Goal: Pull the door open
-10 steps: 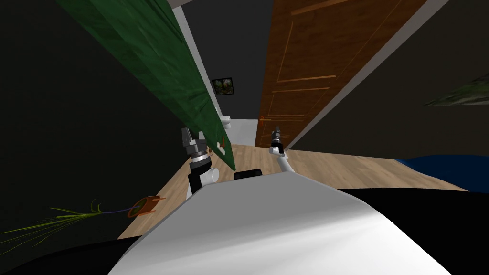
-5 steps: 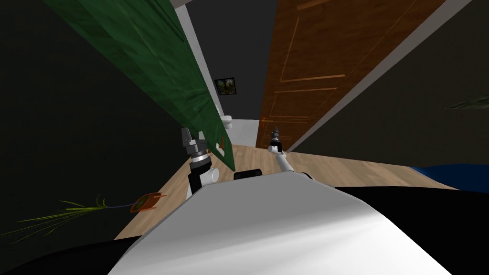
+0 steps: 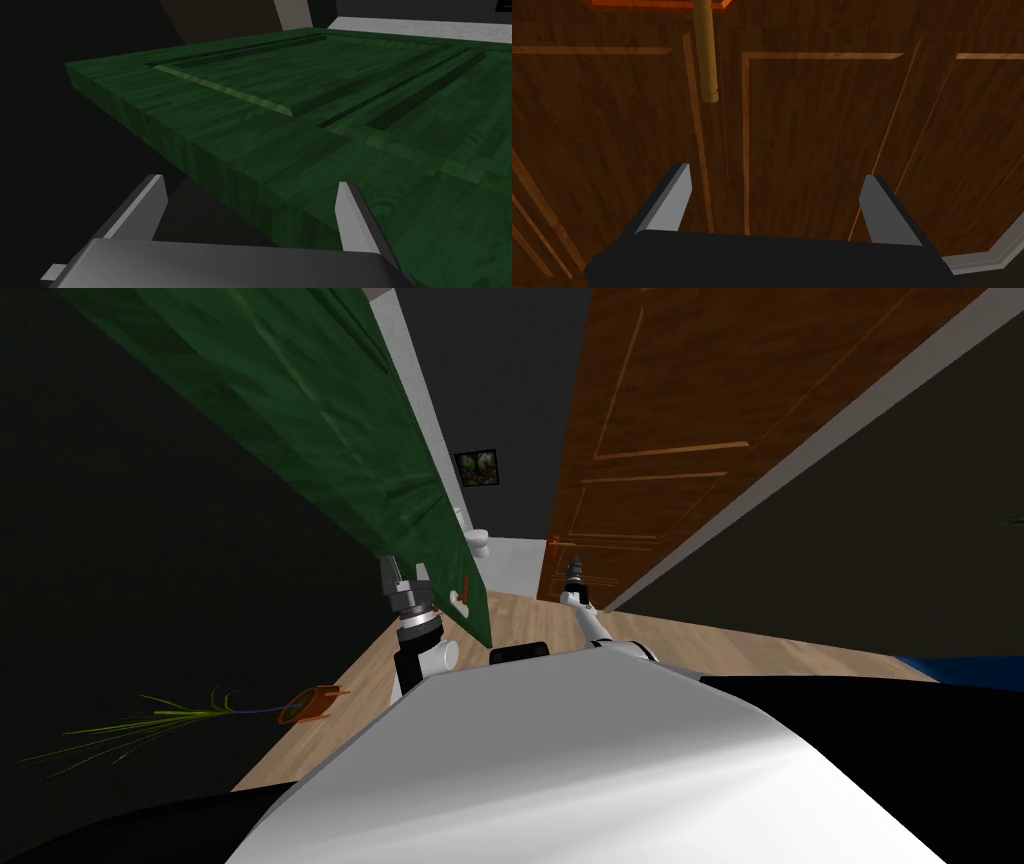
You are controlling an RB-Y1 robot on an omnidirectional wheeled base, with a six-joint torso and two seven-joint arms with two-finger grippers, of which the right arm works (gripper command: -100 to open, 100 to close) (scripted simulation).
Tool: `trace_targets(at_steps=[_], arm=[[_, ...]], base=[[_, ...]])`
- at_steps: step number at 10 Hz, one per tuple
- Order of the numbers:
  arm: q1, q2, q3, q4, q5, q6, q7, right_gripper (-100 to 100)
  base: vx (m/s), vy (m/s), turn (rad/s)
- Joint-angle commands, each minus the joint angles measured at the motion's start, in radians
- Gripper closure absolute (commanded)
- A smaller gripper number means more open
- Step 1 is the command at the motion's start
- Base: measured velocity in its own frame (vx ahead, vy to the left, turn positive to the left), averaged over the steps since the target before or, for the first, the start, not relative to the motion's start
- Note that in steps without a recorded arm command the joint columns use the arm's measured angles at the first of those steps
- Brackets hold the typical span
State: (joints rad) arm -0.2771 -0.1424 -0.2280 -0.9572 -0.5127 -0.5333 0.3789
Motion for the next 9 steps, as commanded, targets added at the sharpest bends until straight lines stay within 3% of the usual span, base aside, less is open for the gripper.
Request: trace_targets(at_steps=[1, 9], arm=[[-0.022, -0.001, -0.006, 0.039, -0.012, 0.003, 0.014, -100], [-0.141, -0.013, -0.034, 0.239, -0.072, 0.005, 0.078, -100]], base=[[0.038, -0.042, 0.059], [0.061, -0.057, 0.079]])
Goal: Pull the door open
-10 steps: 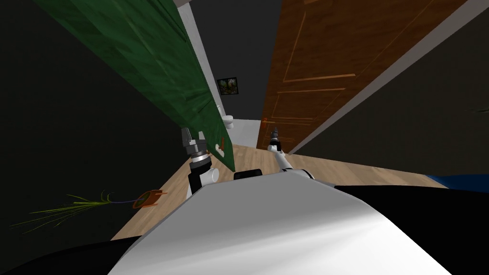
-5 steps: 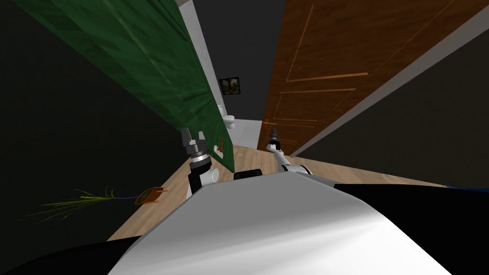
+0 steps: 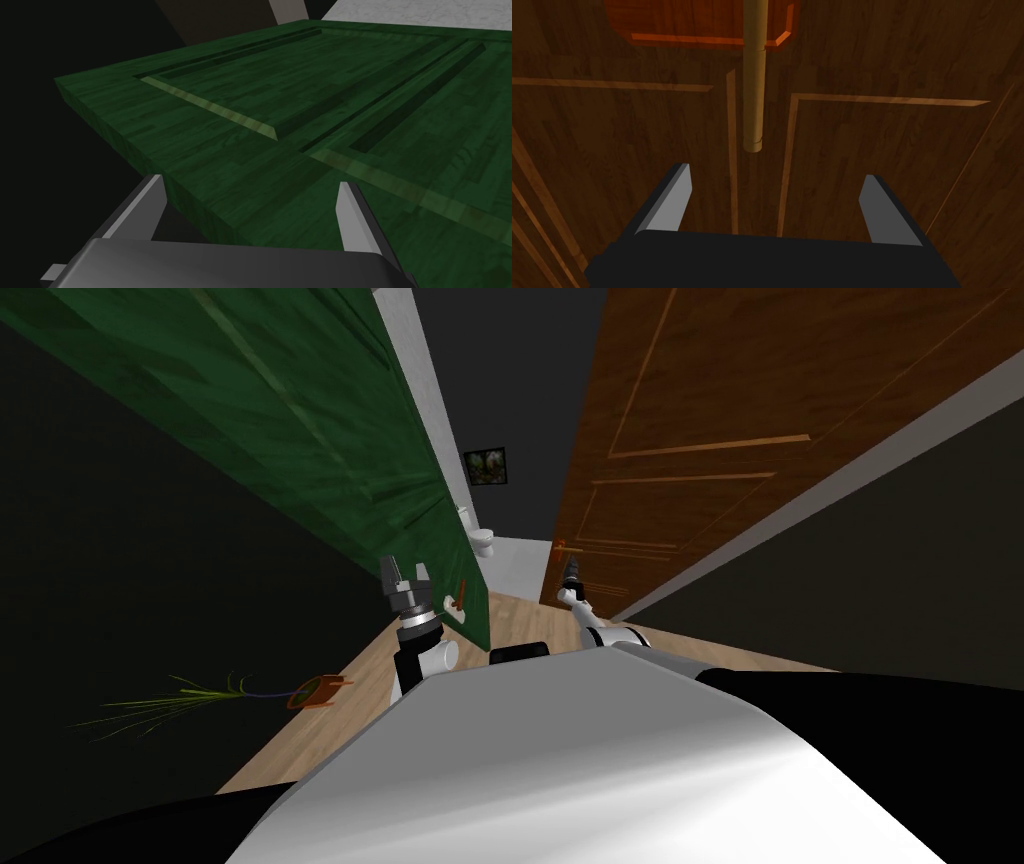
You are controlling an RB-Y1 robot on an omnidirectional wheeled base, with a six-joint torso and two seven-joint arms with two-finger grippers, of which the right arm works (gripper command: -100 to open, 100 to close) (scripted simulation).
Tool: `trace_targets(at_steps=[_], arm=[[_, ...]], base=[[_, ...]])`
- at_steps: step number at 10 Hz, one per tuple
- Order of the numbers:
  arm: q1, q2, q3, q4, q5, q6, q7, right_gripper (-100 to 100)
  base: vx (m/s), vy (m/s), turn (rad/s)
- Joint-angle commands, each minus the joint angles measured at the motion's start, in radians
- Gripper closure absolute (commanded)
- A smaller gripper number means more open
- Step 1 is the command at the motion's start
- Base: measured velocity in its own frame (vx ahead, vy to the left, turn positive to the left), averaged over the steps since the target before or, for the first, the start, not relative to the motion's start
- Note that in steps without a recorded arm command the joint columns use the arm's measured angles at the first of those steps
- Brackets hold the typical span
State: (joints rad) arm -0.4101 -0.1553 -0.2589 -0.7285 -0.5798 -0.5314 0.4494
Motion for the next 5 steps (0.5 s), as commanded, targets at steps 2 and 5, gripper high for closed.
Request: trace_targets(at_steps=[2, 5], arm=[[-0.036, -0.002, -0.01, 0.057, -0.019, 0.004, 0.023, -100], [-0.048, -0.003, -0.014, 0.078, -0.026, 0.005, 0.031, -100]], base=[[0.057, -0.058, 0.074], [0.046, -0.042, 0.037]])
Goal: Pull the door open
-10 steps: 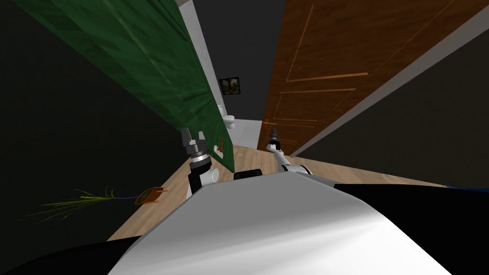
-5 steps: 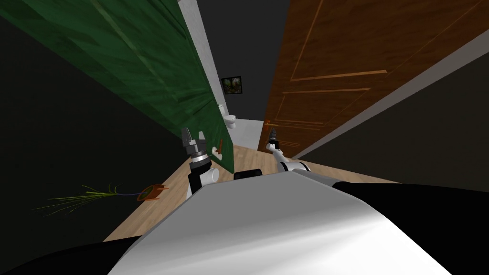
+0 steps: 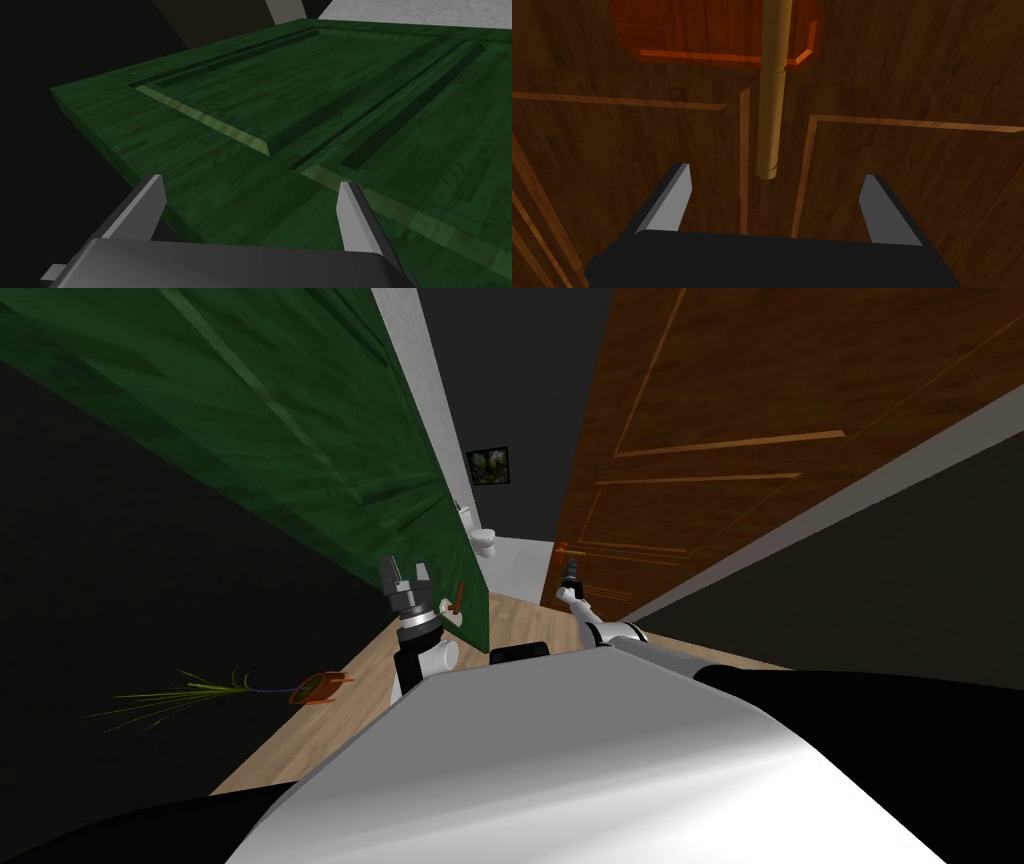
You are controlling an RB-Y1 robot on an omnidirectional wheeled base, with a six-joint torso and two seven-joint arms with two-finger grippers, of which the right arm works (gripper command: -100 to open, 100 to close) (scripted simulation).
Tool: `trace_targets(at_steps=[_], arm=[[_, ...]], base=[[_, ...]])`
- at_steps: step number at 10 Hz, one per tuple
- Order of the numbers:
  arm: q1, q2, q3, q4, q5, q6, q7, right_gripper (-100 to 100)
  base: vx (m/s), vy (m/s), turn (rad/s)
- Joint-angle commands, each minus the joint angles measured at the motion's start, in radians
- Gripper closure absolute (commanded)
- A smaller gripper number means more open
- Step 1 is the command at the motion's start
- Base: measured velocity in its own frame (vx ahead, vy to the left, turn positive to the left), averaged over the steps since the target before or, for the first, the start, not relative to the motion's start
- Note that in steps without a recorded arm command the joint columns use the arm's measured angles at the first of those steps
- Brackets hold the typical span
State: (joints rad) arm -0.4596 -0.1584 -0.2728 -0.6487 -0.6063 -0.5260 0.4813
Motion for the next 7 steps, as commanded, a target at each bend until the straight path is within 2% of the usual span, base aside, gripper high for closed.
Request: trace_targets(at_steps=[1, 3, 4, 7], arm=[[-0.002, -0.009, -0.027, 0.01, 0.028, -0.001, -0.018, -100], [-0.003, -0.019, -0.061, 0.023, 0.062, -0.002, -0.04, -100], [-0.005, -0.028, -0.088, 0.033, 0.09, -0.003, -0.058, -100], [-0.008, -0.042, -0.134, 0.05, 0.138, -0.004, -0.089, -100]], base=[[-0.011, -0.007, 0.129], [-0.024, -0.004, 0.15], [-0.014, 0.001, 0.131], [-0.001, -0.003, 0.108]])
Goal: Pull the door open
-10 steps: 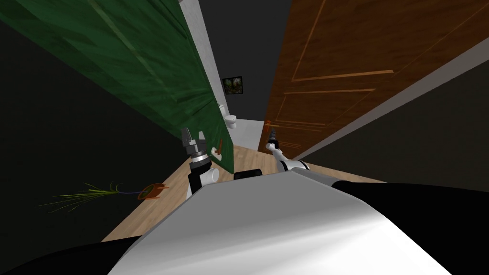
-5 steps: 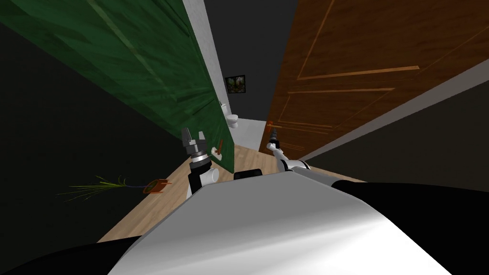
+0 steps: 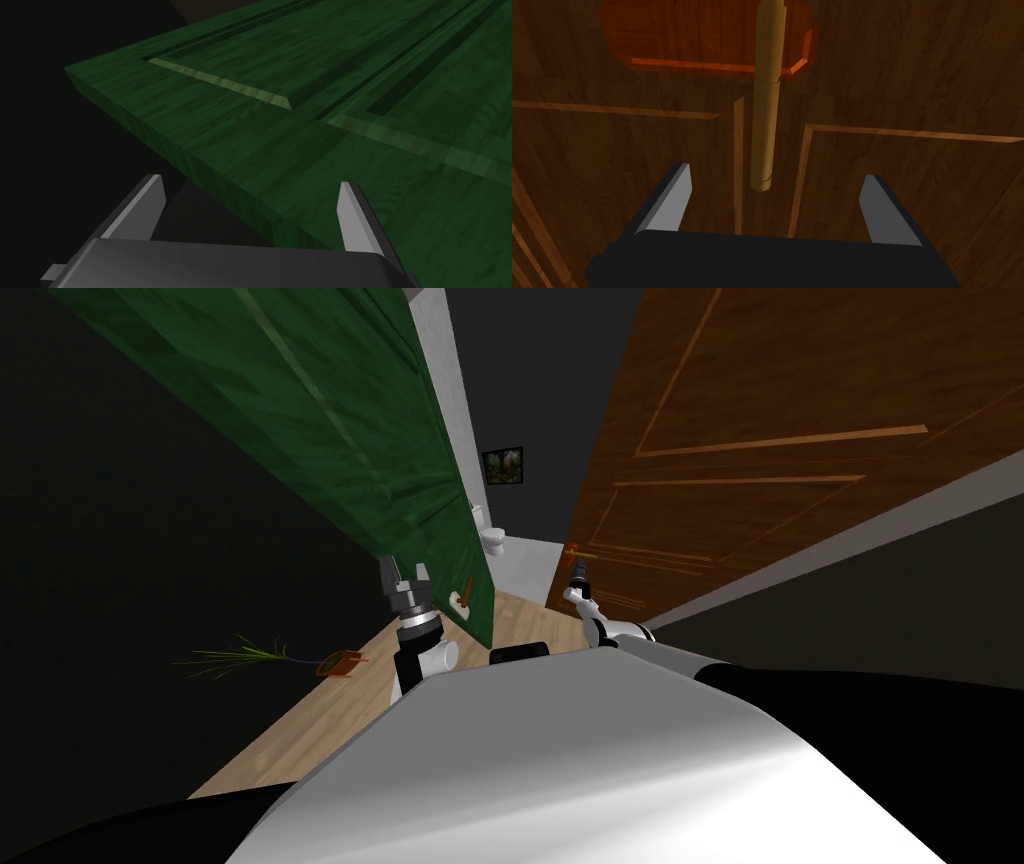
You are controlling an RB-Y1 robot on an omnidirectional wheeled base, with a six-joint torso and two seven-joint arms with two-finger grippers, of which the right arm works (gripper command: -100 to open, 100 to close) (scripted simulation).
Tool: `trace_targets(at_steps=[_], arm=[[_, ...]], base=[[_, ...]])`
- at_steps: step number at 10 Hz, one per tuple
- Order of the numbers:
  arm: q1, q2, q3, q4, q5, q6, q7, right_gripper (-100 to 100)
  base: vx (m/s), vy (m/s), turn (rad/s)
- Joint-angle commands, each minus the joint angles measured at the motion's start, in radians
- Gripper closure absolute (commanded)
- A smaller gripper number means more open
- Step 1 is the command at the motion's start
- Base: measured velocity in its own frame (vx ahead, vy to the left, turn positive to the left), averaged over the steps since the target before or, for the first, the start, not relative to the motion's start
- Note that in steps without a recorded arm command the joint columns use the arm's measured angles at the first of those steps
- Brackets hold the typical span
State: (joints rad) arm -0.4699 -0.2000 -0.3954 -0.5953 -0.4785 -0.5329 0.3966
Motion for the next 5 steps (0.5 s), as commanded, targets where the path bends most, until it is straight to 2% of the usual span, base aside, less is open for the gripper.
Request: trace_targets(at_steps=[1, 5], arm=[[0.002, -0.006, -0.029, 0.003, 0.028, 0.002, -0.016, -100], [-0.002, -0.028, -0.098, 0.029, 0.099, 0.0, -0.062, -100]], base=[[0.009, -0.007, 0.092], [0.017, -0.011, 0.11]])
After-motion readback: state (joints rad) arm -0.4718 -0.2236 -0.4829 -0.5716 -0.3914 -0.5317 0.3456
